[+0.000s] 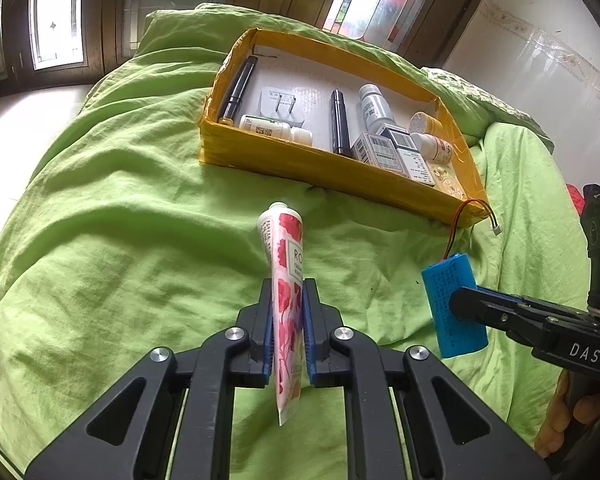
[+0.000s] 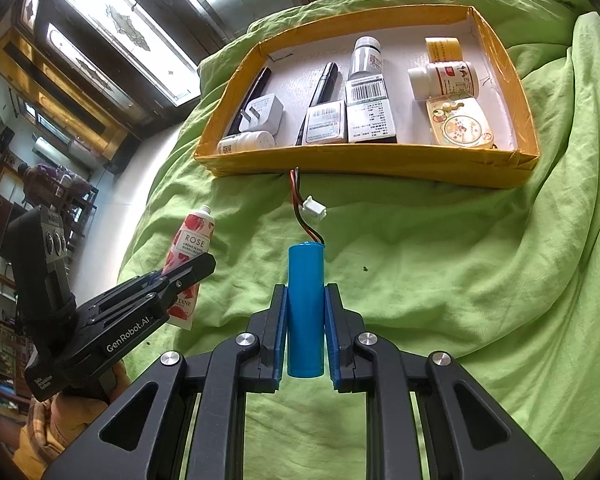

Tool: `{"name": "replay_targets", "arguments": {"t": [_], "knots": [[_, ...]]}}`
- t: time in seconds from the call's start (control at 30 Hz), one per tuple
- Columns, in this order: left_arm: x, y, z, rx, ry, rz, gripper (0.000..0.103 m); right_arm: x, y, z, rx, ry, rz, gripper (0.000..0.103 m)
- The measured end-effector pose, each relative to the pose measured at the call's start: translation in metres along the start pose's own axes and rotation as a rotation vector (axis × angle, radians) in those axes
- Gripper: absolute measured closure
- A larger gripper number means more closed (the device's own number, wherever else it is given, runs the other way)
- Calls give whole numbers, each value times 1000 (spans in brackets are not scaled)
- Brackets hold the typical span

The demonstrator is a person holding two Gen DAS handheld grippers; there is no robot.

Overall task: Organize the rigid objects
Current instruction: 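Lift the pink tube and blue battery and hold them above the duvet, then carry the tube and battery over the tray and lower them inside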

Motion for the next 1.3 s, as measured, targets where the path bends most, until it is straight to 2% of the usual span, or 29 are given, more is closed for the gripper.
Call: {"name": "replay_targets", "arguments": {"t": [0.37, 0.8, 1.07, 1.3], "knots": [[-2, 1, 1, -7, -1, 1, 93, -13, 9, 0, 20, 32, 28, 87], [-13, 24, 6, 8, -8, 38, 93, -23, 17, 4, 38, 37, 55, 87], [-5, 13, 4, 0, -9, 11, 93, -19, 18, 5, 38, 36, 44, 87], [-10, 15, 2, -18, -24, 32, 93, -18, 21, 4, 40, 36, 42, 87]]}}
Point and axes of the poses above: each gripper's, at about its wrist camera, not at the fingertips, and x roughly the way its jaws point, z to its right, y to its top, the point moved 6 cm from there along x, roughly the way its jaws point, and after that the axes turned 7 degrees about x, right-handed, at the moved point
